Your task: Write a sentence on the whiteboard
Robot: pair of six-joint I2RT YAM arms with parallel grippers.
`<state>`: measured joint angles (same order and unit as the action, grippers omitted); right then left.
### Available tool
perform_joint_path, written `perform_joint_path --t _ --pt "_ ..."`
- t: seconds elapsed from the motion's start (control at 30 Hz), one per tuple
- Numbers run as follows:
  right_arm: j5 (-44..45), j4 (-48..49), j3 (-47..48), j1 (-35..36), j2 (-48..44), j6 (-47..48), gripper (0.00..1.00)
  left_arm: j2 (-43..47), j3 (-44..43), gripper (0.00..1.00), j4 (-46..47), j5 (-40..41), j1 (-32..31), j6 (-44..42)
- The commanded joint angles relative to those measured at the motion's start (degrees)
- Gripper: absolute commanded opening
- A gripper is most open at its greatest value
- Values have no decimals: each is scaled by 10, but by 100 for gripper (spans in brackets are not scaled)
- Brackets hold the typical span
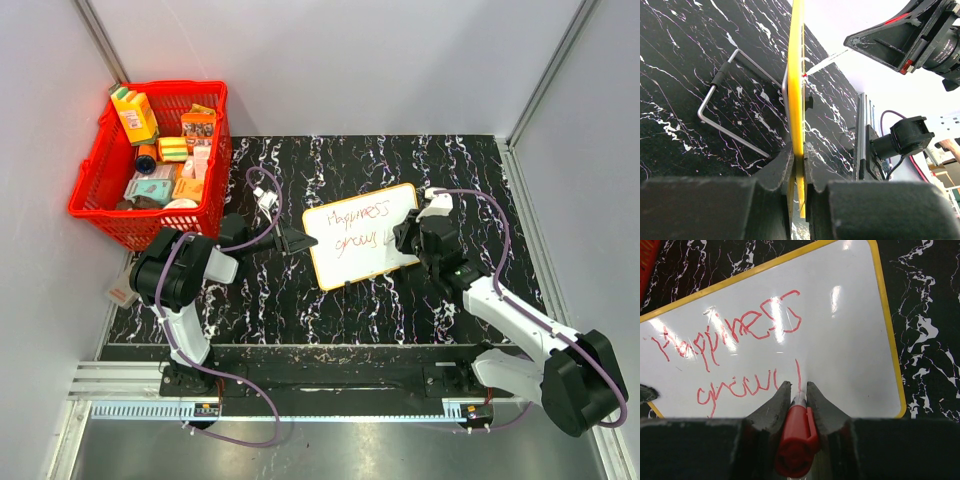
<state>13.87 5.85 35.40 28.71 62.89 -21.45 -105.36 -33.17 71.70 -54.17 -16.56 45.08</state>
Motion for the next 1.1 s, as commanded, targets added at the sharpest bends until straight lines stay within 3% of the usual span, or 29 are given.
perform_joint_path --t 0.0,1.07 --pt "8 -3 9 -2 -2 -3 0 20 -4 0 61 -10 -7 -25" --pt "47 14 33 -3 -1 8 0 21 -3 0 61 -11 -7 -25"
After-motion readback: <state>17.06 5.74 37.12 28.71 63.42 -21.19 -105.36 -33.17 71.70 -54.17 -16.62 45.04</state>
